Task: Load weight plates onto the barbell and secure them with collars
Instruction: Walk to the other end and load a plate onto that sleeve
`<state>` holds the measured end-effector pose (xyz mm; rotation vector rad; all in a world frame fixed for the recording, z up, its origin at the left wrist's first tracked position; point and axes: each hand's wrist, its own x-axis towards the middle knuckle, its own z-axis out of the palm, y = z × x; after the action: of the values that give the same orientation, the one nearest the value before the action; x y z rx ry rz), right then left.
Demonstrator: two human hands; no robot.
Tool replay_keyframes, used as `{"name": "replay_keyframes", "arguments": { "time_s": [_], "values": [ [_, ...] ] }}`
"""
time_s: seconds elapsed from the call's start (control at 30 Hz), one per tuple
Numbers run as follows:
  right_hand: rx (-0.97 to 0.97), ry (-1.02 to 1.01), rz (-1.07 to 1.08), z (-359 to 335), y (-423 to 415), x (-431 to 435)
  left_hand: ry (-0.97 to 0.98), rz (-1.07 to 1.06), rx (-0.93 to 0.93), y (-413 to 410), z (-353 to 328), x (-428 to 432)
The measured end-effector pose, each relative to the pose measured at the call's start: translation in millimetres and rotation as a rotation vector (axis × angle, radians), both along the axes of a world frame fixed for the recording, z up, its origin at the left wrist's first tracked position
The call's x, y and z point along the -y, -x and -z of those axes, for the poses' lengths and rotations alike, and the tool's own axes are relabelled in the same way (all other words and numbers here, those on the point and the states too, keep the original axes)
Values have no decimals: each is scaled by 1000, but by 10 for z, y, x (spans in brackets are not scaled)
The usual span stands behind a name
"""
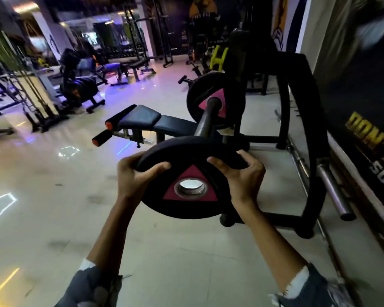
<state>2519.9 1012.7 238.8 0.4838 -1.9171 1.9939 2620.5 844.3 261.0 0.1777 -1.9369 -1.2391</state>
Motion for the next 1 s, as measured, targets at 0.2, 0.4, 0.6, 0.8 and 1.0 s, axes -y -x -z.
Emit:
{"name": "replay_keyframes", "arguments": {
  "time_s": [0.2,0.4,0.6,0.8,1.0],
  "values": [
    [-13,13,226,74,-75,331,1,160,4,269,92,504],
    [-23,13,292,41,-78,293,-14,305,23,411,96,551],
    [-11,-12,278,6,91,353,-23,266,6,616,149,588],
    [-159,-116,359,-18,558,521,89,140,-132,1063,226,696],
    [-270,-144,426,69,1282,741,238,169,-149,1743,223,929]
  ]
}}
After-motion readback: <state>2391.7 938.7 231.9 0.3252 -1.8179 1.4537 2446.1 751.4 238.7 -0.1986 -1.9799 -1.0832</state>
